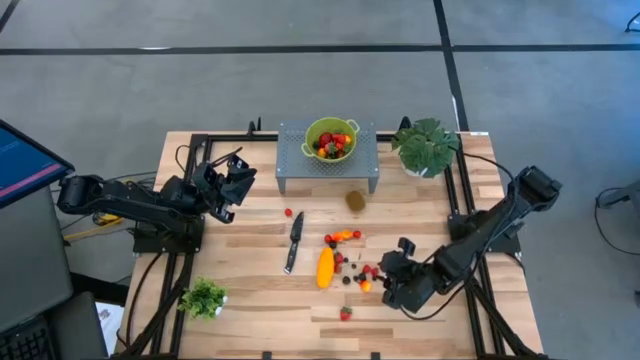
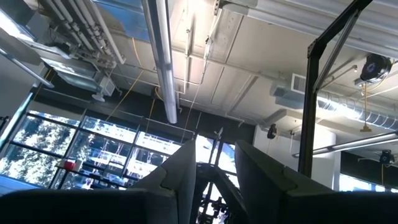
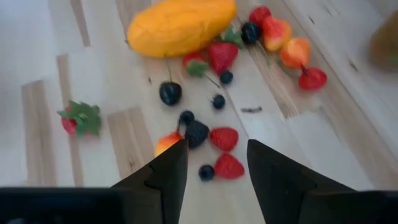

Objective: Pick & Place Fruit
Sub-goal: Put the raspberry into the green strainer bowl on the shelf

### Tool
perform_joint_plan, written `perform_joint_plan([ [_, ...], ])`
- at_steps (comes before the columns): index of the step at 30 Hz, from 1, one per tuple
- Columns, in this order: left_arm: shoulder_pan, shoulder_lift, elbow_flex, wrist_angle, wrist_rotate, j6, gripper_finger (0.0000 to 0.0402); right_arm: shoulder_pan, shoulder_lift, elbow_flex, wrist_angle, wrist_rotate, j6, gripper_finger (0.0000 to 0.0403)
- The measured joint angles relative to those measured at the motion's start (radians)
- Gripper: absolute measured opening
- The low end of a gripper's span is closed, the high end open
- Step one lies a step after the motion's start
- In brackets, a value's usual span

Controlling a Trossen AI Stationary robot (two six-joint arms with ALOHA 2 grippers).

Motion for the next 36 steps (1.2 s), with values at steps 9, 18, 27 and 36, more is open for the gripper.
perform_joint_plan([
  [9, 0.000, 0.000, 0.000, 0.000, 0.003, 0.000, 0.0106, -0.052, 0.002, 0.000, 0.045, -0.002, -0.044, 0.0163],
  [18, 0.000, 0.000, 0.000, 0.000, 0.002, 0.000, 0.0106, -0.040, 0.003, 0.000, 0.038, -0.024, -0.043, 0.0171],
  [27, 0.000, 0.000, 0.000, 0.000, -0.002, 0.000, 0.0106, 0.050, 0.003, -0.017, 0.017, -0.005, 0.090, 0.0166],
  [36, 0.000, 0.000, 0.000, 0.000, -0.001, 0.000, 0.0106, 0.043, 0.003, -0.135, 0.163, 0.019, 0.096, 0.0174],
])
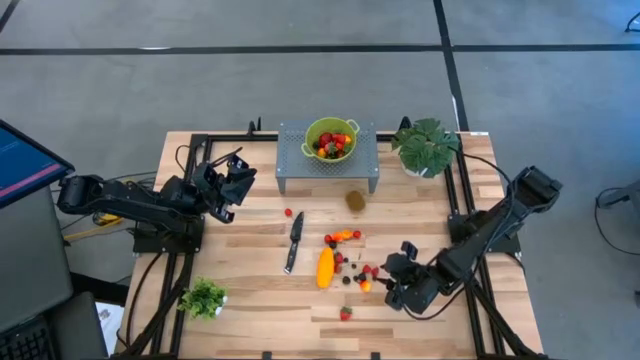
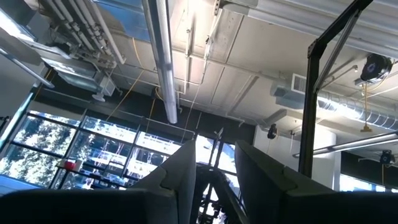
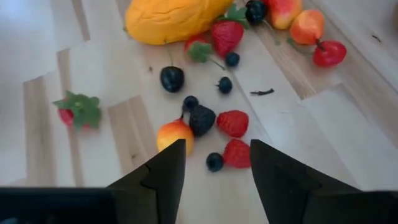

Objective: Pick & Place Fruit
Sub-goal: Put the raspberry into the green strainer bowl on the shelf

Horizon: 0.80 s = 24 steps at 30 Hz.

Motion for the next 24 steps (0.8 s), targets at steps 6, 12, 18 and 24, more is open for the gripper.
perform_joint_plan([
  [6, 0.000, 0.000, 0.000, 0.000, 0.000, 0.000, 0.0106, -0.020, 0.000, -0.009, 0.005, 0.001, 0.000, 0.0178],
  [12, 0.000, 0.000, 0.000, 0.000, 0.000, 0.000, 0.0106, -0.025, 0.000, -0.009, 0.005, 0.002, 0.000, 0.0178],
  [18, 0.000, 0.000, 0.000, 0.000, 0.001, 0.000, 0.0106, -0.032, 0.000, -0.009, 0.005, 0.004, 0.000, 0.0182],
  [24, 0.000, 0.000, 0.000, 0.000, 0.005, 0.000, 0.0106, -0.054, 0.001, -0.009, 0.004, 0.006, -0.008, 0.0182],
])
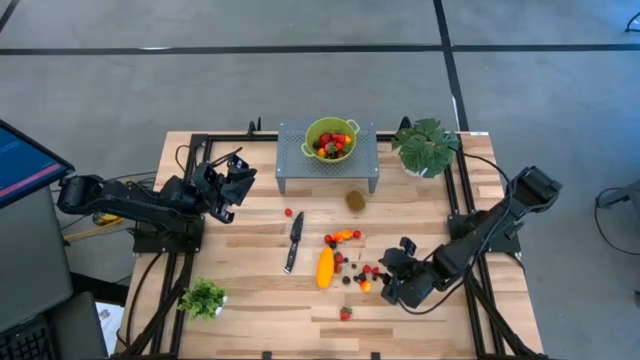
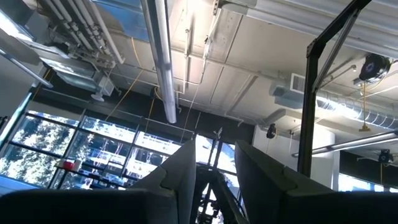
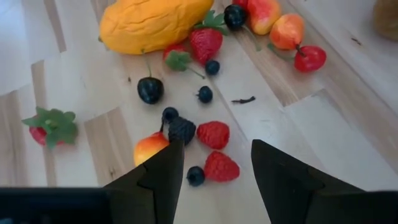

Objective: Pick & Place Fruit
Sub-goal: Put the raspberry into the green strainer bowl on the shelf

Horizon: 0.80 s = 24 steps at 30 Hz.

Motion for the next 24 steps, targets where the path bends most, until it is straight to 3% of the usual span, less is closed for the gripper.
perform_joint_plan([
  [11, 0.000, 0.000, 0.000, 0.000, -0.001, 0.000, 0.0106, -0.028, 0.180, 0.001, 0.032, -0.051, 0.007, 0.0177],
  [24, 0.000, 0.000, 0.000, 0.000, -0.005, 0.000, 0.0106, -0.058, 0.195, 0.001, 0.062, -0.061, -0.004, 0.0171],
])
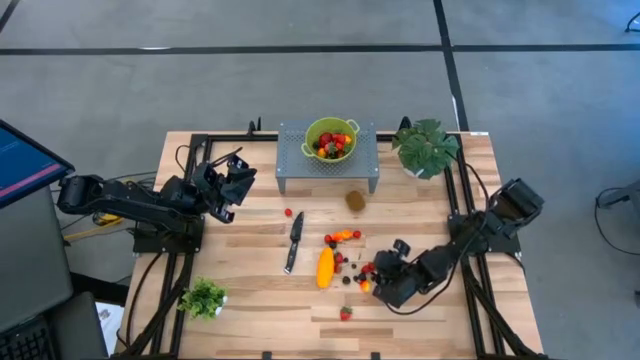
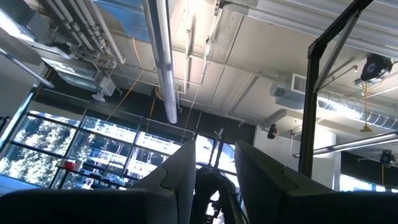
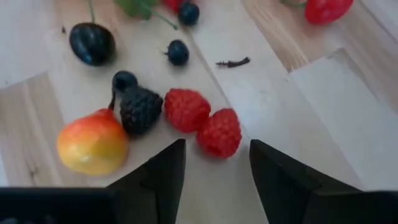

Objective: Pick & Place Fruit
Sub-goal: Put the raspberry into the green strainer bowl on the shelf

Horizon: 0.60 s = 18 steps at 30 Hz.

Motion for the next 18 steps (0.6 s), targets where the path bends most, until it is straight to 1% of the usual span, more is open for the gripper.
perform_joint_plan([
  [7, 0.000, 0.000, 0.000, 0.000, 0.000, 0.000, 0.0106, -0.034, 0.000, 0.000, 0.071, -0.007, -0.089, 0.0162],
  [13, 0.000, 0.000, 0.000, 0.000, 0.001, 0.000, 0.0106, -0.039, 0.000, 0.000, 0.067, -0.047, -0.093, 0.0147],
  [18, 0.000, 0.000, 0.000, 0.000, 0.001, 0.000, 0.0106, -0.039, 0.000, 0.000, 0.066, -0.050, -0.093, 0.0132],
])
